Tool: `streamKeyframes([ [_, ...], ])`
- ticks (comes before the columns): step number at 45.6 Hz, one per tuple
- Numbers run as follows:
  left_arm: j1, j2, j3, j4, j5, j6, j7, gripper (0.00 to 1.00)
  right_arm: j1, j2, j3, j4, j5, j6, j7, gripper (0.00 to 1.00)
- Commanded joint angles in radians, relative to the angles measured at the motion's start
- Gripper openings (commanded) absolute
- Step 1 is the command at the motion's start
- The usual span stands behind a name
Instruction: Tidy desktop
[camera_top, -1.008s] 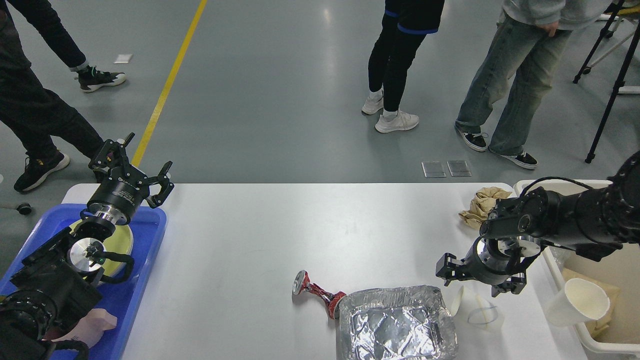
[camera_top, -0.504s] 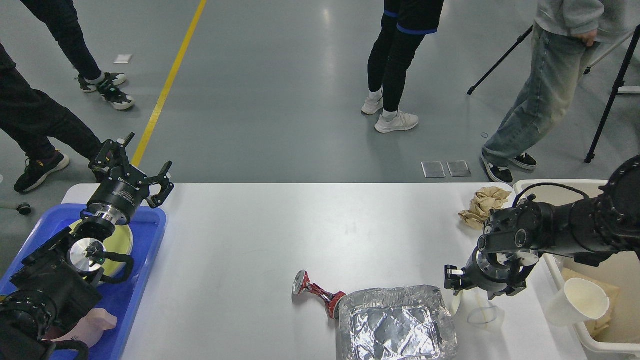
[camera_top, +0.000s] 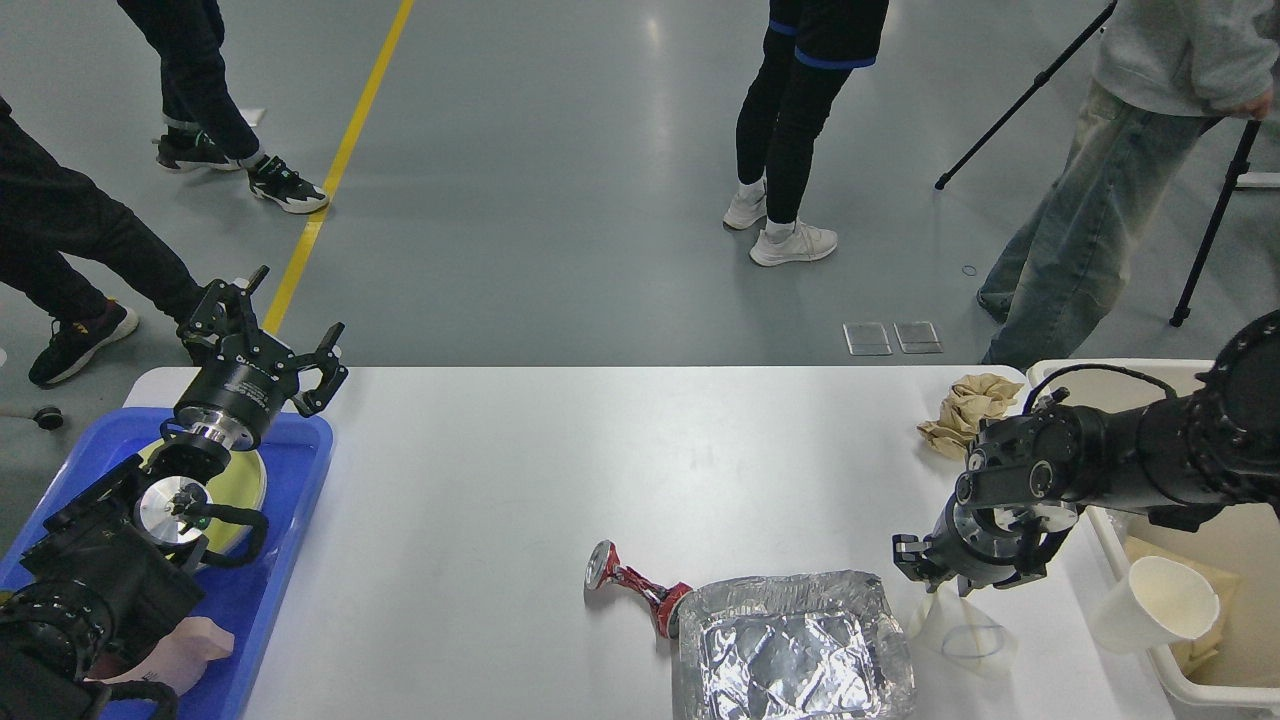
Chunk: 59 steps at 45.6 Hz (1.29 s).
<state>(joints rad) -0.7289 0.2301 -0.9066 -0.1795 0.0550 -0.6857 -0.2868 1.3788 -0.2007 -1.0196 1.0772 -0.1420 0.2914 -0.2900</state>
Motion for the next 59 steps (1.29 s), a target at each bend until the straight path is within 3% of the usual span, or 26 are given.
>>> streamKeyframes([
  [1, -0.001, 0.000, 0.000, 0.000, 0.000, 0.000, 0.000, 0.96, 0.000, 0.001, -0.002, 0.001, -0.001, 0.002, -0.001, 0.11],
  [31, -0.001, 0.000, 0.000, 0.000, 0.000, 0.000, 0.000, 0.96, 0.002, 0.000, -0.011, -0.002, -0.005, 0.000, -0.001, 0.10],
  [35, 0.000, 0.000, 0.000, 0.000, 0.000, 0.000, 0.000, 0.96, 0.011, -0.005, 0.003, -0.002, -0.001, 0.000, -0.002, 0.24],
  [44, -0.001, 0.000, 0.000, 0.000, 0.000, 0.000, 0.000, 0.96, 0.152, -0.046, 0.030, 0.012, 0.013, 0.011, 0.003, 1.00],
  [50, 0.000, 0.000, 0.000, 0.000, 0.000, 0.000, 0.000, 0.96, 0.299, -0.118, 0.021, 0.072, 0.056, 0.069, 0.006, 1.00],
  [59, -0.001, 0.000, 0.002, 0.000, 0.000, 0.000, 0.000, 0.96, 0.511, -0.204, 0.015, 0.089, 0.145, 0.314, 0.008, 1.00],
])
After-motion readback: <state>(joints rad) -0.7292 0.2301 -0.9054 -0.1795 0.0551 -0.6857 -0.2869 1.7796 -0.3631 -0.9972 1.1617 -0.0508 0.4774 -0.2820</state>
